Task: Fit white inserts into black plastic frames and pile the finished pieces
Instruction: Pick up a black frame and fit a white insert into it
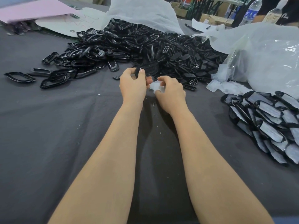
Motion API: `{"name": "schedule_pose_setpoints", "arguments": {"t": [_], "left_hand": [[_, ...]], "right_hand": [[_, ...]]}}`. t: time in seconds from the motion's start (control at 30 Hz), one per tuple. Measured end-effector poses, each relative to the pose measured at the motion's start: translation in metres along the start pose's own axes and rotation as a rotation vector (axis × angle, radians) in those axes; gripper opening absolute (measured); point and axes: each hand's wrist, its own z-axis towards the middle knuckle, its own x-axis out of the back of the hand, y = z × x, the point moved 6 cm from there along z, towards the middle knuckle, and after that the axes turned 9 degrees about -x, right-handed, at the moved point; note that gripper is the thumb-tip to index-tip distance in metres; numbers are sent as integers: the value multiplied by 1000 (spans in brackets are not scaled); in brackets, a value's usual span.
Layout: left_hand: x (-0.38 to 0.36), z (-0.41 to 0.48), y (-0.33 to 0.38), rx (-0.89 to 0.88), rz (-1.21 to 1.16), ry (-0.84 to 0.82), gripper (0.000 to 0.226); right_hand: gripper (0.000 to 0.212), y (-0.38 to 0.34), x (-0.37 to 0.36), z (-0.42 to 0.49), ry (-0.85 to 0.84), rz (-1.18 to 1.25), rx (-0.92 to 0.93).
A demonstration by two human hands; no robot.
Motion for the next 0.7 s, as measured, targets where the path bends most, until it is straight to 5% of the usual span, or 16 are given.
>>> {"name": "schedule_pose_setpoints", "arguments": {"t": [0.33,0.7], "left_hand": [[-18,4,-16,137,112,-144,10],[-20,6,-18,136,140,-154,10]], "right_hand": [[39,-1,-5,0,72,-160,-18],[25,12,14,-1,218,225,-97]]}}
